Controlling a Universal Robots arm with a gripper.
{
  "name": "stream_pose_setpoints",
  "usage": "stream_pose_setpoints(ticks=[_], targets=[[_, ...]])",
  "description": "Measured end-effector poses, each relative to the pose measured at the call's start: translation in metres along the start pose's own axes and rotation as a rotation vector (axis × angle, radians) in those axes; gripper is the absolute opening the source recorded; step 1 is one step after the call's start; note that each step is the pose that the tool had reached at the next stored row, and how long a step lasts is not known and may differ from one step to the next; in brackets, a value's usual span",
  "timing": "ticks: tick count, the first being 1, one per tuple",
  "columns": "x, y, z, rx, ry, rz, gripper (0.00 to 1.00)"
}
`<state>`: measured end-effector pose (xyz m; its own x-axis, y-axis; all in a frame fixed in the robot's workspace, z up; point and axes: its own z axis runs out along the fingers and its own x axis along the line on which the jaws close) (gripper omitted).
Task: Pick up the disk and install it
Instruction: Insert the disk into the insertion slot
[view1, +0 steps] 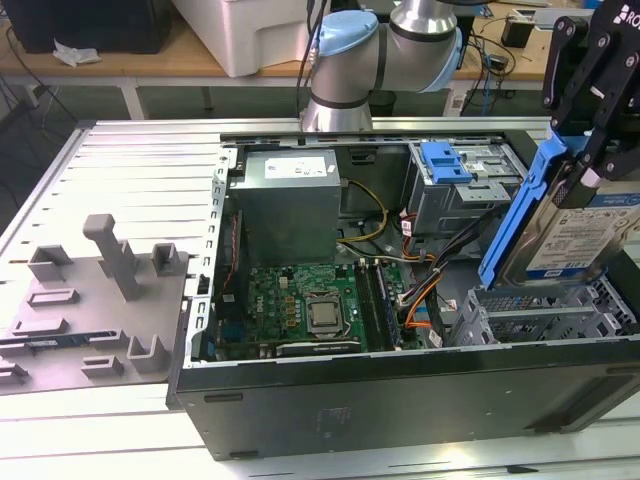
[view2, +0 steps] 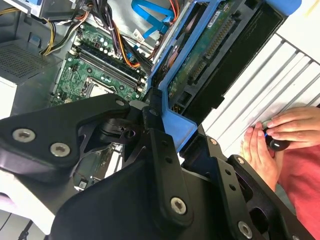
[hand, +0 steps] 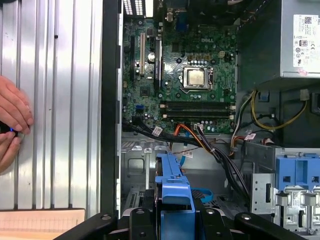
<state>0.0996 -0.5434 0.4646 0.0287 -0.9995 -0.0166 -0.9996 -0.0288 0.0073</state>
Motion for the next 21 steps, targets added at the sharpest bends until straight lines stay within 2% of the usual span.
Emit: stream_pose_setpoints(ticks=[21], targets=[[0.0038,-0.0016,0.009,0.0001,-0.0001,0.0,0.37]])
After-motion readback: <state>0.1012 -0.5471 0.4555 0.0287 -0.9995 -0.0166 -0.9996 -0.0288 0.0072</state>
